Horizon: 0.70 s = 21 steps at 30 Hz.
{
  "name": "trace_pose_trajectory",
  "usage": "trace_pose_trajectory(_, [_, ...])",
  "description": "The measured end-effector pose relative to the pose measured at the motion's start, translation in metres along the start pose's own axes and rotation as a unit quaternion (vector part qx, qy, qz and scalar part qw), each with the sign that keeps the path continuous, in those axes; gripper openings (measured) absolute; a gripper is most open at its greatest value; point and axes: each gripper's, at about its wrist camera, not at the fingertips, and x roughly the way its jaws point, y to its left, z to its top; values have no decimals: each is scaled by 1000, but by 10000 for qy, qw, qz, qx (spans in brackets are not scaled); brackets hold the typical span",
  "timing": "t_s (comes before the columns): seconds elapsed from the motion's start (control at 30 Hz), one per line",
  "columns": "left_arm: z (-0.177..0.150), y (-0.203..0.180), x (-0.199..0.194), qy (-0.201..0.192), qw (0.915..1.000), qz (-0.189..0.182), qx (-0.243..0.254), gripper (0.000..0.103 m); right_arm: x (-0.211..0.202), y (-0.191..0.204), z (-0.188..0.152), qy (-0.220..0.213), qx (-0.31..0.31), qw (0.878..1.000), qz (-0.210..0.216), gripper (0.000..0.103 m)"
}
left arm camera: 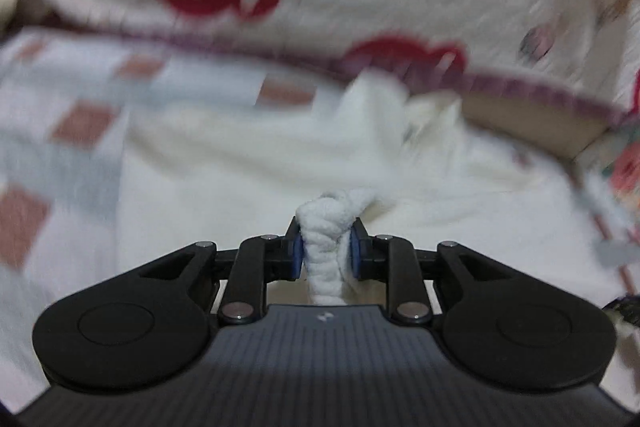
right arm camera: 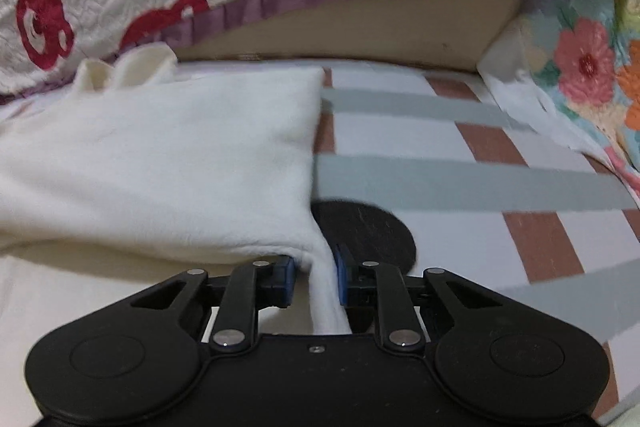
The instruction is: Fold clothes
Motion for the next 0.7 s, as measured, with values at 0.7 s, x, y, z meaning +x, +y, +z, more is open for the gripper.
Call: trace_pose_trajectory(0.7, [15,50,-36,170,9956,865,-330,61,5,-21,-5,153,817,9964,-146,47])
